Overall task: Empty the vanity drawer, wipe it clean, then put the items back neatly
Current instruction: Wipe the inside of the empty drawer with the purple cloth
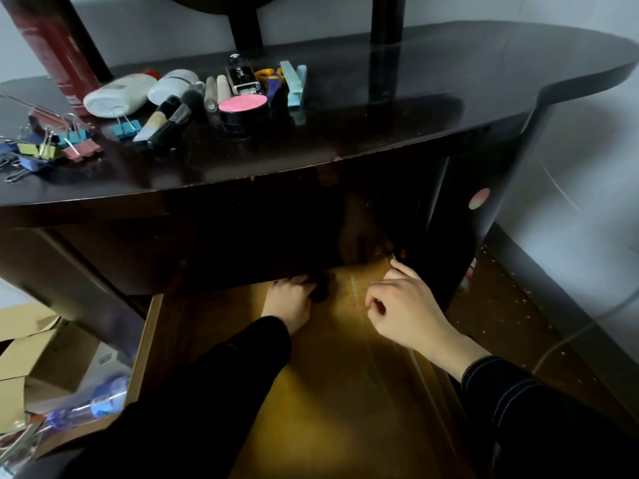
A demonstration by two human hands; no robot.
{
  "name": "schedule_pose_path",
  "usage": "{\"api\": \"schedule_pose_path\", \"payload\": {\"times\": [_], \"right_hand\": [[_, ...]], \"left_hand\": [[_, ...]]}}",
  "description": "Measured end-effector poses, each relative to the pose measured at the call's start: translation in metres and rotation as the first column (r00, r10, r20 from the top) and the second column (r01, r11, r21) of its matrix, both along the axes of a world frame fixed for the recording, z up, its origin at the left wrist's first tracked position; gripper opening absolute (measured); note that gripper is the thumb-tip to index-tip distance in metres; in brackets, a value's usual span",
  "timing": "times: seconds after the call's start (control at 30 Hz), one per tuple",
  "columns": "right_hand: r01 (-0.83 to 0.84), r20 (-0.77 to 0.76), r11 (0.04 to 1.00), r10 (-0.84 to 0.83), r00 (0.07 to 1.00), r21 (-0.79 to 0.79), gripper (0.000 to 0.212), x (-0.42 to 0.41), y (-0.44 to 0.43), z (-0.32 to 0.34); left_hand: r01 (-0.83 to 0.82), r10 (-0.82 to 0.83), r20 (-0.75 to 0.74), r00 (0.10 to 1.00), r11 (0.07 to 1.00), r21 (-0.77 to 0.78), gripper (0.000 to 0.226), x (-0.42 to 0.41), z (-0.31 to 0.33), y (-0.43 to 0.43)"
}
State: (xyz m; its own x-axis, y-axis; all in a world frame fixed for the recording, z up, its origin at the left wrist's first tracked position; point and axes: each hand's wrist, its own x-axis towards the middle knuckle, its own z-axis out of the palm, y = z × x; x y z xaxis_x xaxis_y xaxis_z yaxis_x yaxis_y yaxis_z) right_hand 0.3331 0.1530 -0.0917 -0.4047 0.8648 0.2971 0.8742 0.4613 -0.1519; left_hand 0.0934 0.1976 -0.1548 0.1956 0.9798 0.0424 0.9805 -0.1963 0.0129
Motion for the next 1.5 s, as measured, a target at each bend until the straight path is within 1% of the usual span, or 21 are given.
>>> {"api": "schedule_pose_path", "payload": {"times": [0.07, 0.13, 0.23, 0.37, 0.47, 0.53, 0.6, 0.67, 0.73, 0.8, 0.87, 0.93, 1.03, 1.1, 1.13, 1.2, 1.23, 1.33, 1.4, 1.43, 1.5], "right_hand": [[-0.001, 0.014, 1.0, 0.001, 1.0, -0.004, 0.016, 0.0, 0.0, -0.001], [-0.004, 0.012, 1.0, 0.004, 1.0, 0.0, 0.017, 0.0, -0.002, 0.001], [0.002, 0.016, 1.0, -0.001, 1.0, -0.008, 0.019, -0.001, -0.003, 0.005], [0.004, 0.03, 1.0, -0.003, 1.0, -0.025, 0.019, -0.002, -0.005, 0.007], [0.001, 0.033, 1.0, 0.0, 0.999, -0.027, 0.02, -0.002, -0.006, 0.008], [-0.003, 0.031, 1.0, 0.004, 1.0, -0.016, 0.02, -0.002, -0.006, 0.007], [-0.005, 0.035, 1.0, 0.006, 0.999, -0.02, 0.02, -0.002, -0.005, 0.007], [-0.002, 0.043, 1.0, 0.003, 0.999, -0.028, 0.021, -0.002, -0.005, 0.008], [0.004, 0.054, 1.0, -0.002, 0.999, -0.029, 0.022, -0.003, -0.005, 0.01], [0.007, 0.063, 0.999, -0.004, 0.998, -0.046, 0.022, -0.003, -0.006, 0.012], [0.011, 0.061, 0.999, -0.008, 0.998, -0.048, 0.023, -0.004, -0.008, 0.014], [0.009, 0.057, 0.999, -0.007, 0.998, -0.049, 0.023, -0.004, -0.01, 0.015], [0.007, 0.059, 0.999, -0.004, 0.998, -0.054, 0.023, -0.004, -0.012, 0.016], [0.01, 0.065, 0.998, -0.006, 0.998, -0.057, 0.024, -0.005, -0.011, 0.016], [0.012, 0.062, 0.998, -0.009, 0.998, -0.059, 0.024, -0.005, -0.01, 0.015], [0.014, 0.052, 0.998, -0.011, 0.999, -0.058, 0.023, -0.004, -0.009, 0.013], [0.014, 0.051, 0.998, -0.011, 0.999, -0.054, 0.023, -0.004, -0.009, 0.012], [0.011, 0.038, 0.999, -0.009, 0.999, -0.051, 0.022, -0.004, -0.009, 0.012], [0.007, 0.028, 0.999, -0.006, 1.0, -0.053, 0.022, -0.004, -0.009, 0.014], [0.006, 0.028, 0.998, -0.004, 1.0, -0.058, 0.021, -0.004, -0.01, 0.015], [0.009, 0.031, 0.998, -0.007, 1.0, -0.055, 0.021, -0.005, -0.01, 0.016]], "left_hand": [[-0.047, 0.047, 0.004, 0.999, 0.999, 0.003, 0.047, 0.007, -0.001, 0.007], [-0.027, 0.027, -0.013, 1.0, 1.0, -0.003, 0.049, 0.009, -0.002, 0.002], [0.081, -0.082, -0.033, 0.996, 0.996, -0.047, 0.045, 0.003, 0.002, -0.026], [0.25, -0.249, 0.026, 0.968, 0.967, -0.053, 0.051, -0.004, 0.001, -0.09], [0.459, -0.46, 0.043, 0.887, 0.888, 0.04, 0.035, -0.017, -0.008, -0.112], [0.513, -0.518, 0.122, 0.847, 0.856, 0.067, 0.022, -0.024, -0.006, -0.099], [0.451, -0.458, 0.184, 0.869, 0.889, 0.081, 0.022, -0.02, -0.001, -0.075], [0.255, -0.255, 0.226, 0.94, 0.966, 0.033, 0.036, -0.008, 0.0, -0.057], [0.116, -0.115, 0.226, 0.967, 0.993, 0.01, 0.048, 0.002, -0.006, -0.049], [0.113, -0.112, 0.224, 0.968, 0.994, 0.008, 0.047, 0.005, -0.008, -0.052], [0.19, -0.177, 0.256, 0.95, 0.981, -0.028, 0.037, 0.004, -0.005, -0.065], [0.326, -0.285, 0.304, 0.909, 0.941, -0.09, 0.028, 0.002, 0.001, -0.09], [0.58, -0.515, 0.358, 0.779, 0.809, -0.097, 0.017, 0.0, 0.0, -0.141], [0.668, -0.598, 0.375, 0.708, 0.739, -0.082, 0.016, -0.004, -0.004, -0.165], [0.678, -0.606, 0.389, 0.694, 0.732, -0.07, 0.015, -0.006, -0.005, -0.168], [0.65, -0.59, 0.401, 0.701, 0.759, -0.021, 0.012, -0.006, -0.005, -0.155], [0.605, -0.561, 0.396, 0.727, 0.796, 0.016, 0.011, -0.005, -0.006, -0.142], [0.335, -0.337, 0.417, 0.844, 0.939, 0.08, 0.015, 0.0, -0.008, -0.107], [0.191, -0.193, 0.408, 0.892, 0.981, 0.046, 0.02, 0.005, -0.008, -0.097], [0.175, -0.17, 0.393, 0.904, 0.984, 0.024, 0.021, 0.007, -0.007, -0.098], [0.256, -0.228, 0.372, 0.9, 0.966, -0.027, 0.022, 0.008, -0.002, -0.111]]}}
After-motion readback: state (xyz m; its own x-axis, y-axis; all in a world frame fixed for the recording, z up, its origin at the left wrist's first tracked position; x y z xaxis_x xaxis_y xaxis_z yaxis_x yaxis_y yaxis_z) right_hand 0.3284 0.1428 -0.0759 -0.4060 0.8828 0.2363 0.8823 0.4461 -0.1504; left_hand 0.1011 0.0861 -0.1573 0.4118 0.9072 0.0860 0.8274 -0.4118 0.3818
